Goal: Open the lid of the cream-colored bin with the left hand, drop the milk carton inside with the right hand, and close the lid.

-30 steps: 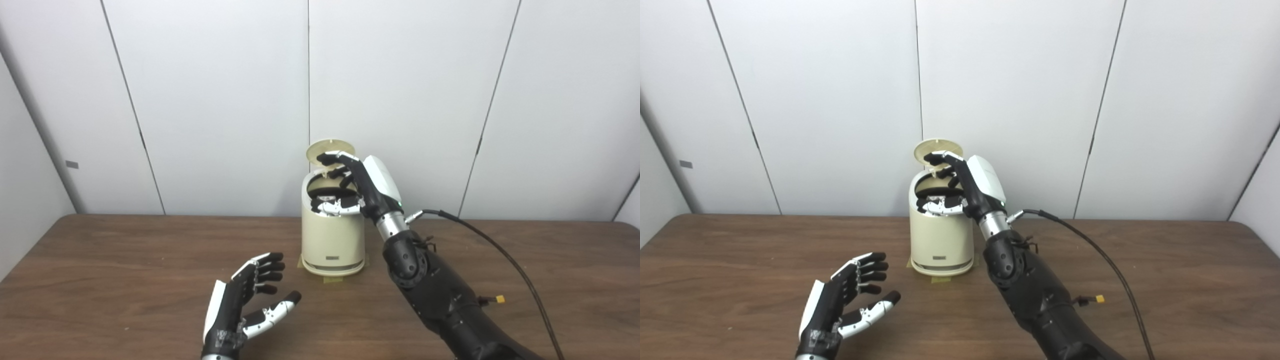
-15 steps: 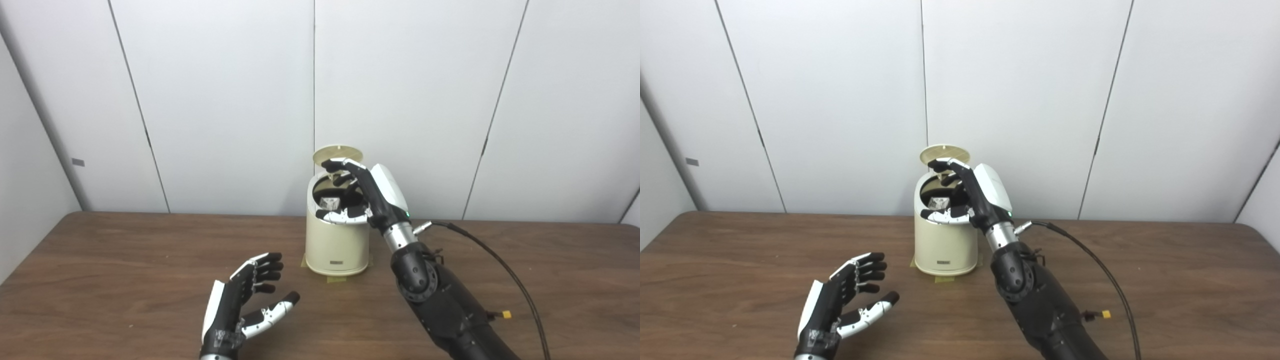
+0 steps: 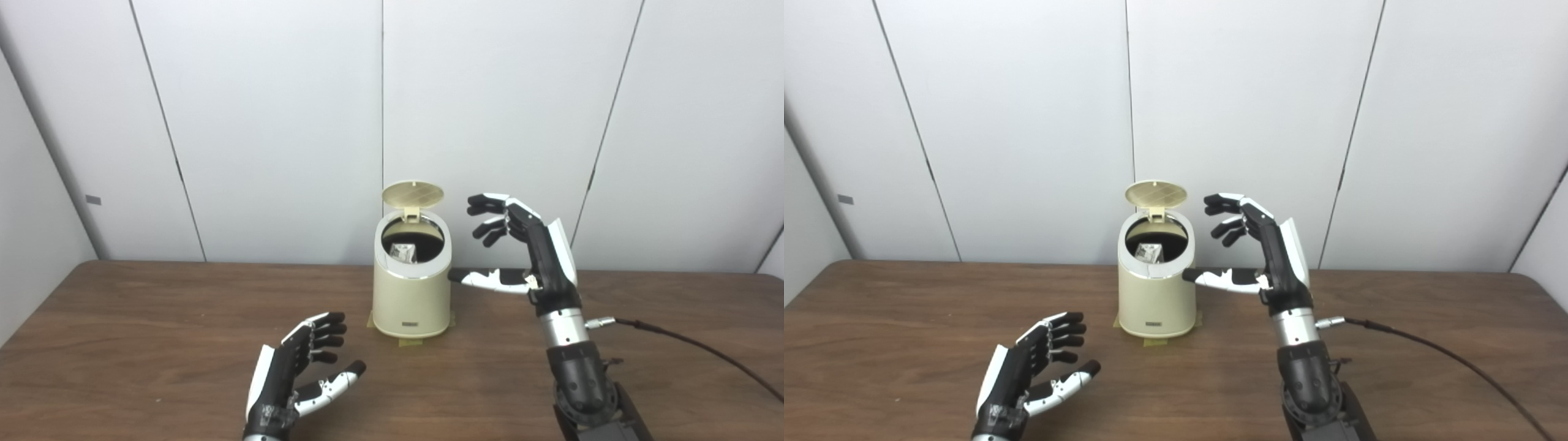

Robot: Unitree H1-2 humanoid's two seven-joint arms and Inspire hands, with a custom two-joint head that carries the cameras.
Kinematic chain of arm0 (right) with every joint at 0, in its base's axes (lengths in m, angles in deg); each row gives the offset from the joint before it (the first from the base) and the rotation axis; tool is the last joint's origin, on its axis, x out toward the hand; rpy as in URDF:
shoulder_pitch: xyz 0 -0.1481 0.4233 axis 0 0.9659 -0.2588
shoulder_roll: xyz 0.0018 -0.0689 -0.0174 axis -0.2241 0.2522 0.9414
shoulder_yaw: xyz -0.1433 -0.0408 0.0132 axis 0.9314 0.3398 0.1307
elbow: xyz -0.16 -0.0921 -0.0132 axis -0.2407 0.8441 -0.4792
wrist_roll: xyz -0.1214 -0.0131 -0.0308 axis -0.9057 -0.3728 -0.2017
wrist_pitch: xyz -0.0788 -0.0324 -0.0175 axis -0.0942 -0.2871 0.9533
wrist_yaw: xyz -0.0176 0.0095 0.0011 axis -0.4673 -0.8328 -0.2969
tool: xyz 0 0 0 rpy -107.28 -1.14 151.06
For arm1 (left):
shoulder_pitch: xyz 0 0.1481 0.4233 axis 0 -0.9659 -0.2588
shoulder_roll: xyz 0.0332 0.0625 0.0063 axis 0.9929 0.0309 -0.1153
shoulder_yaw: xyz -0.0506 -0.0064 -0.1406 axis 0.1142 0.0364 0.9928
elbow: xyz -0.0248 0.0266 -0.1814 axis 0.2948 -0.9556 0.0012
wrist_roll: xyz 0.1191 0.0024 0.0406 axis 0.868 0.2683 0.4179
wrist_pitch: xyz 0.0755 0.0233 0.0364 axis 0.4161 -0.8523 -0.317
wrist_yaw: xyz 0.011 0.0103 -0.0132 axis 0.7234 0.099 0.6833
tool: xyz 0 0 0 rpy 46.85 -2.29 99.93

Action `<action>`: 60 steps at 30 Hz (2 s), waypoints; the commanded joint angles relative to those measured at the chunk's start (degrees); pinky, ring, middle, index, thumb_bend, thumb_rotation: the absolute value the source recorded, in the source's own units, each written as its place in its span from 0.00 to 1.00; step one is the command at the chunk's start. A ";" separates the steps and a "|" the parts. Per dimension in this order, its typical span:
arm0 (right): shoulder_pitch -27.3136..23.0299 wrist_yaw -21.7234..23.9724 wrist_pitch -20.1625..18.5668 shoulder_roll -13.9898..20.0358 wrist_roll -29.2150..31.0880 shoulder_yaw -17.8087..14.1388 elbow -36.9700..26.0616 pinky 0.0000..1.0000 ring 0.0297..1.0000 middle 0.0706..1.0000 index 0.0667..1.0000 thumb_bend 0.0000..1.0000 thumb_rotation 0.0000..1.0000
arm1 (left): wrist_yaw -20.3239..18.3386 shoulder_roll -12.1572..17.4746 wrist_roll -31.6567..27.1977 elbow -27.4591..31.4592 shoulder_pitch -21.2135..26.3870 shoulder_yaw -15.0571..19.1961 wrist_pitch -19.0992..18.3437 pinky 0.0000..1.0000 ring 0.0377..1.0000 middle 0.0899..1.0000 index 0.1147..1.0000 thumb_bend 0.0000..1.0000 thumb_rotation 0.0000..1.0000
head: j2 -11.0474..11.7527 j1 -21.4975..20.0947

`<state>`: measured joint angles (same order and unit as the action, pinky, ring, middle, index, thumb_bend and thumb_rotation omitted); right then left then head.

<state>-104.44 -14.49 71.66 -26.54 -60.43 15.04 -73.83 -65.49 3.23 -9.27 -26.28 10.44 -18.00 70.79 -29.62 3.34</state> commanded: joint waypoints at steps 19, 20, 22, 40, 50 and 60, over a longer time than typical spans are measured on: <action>21.50 13.00 -10.69 1.46 16.62 -5.65 -18.17 0.66 0.77 0.86 0.85 0.82 0.29 | -0.19 2.02 -0.60 0.99 3.53 0.46 2.65 0.72 0.78 0.80 0.79 0.68 0.24 | 0.67 1.10; 21.74 13.02 -10.71 1.36 16.62 -5.71 -18.24 0.66 0.77 0.86 0.85 0.82 0.29 | -0.46 2.43 -0.58 0.91 3.95 0.43 2.91 0.74 0.80 0.82 0.80 0.69 0.26 | 0.71 1.10; 22.16 13.34 -10.70 1.45 16.56 -5.65 -18.40 0.67 0.77 0.86 0.85 0.82 0.28 | -1.40 3.52 -0.71 1.05 5.73 0.45 2.30 0.77 0.83 0.84 0.84 0.74 0.32 | 0.83 1.12; 22.00 14.00 -13.70 0.58 15.63 -5.63 -20.04 0.64 0.75 0.85 0.82 0.80 0.23 | -7.70 9.78 0.39 -9.43 32.13 -1.15 -6.39 0.88 1.00 1.00 1.00 0.96 0.33 | 2.17 1.01; 22.29 14.15 -14.68 -0.32 15.27 -5.52 -21.33 0.63 0.75 0.84 0.83 0.81 0.25 | -8.07 10.31 5.27 -19.93 41.96 -4.78 -6.05 0.84 0.99 1.00 1.00 0.95 0.35 | 2.67 -0.13; 22.27 14.05 -15.61 -1.09 15.21 -5.46 -22.22 0.59 0.73 0.83 0.83 0.81 0.25 | -8.79 10.84 9.46 -26.44 46.78 -8.55 -4.51 0.88 0.97 0.97 0.94 0.95 0.42 | 2.54 -0.88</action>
<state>-80.88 -0.20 55.07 -27.30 -44.92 9.71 -93.66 -74.63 13.24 -0.56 -53.26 52.93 -26.26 64.16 -26.98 2.55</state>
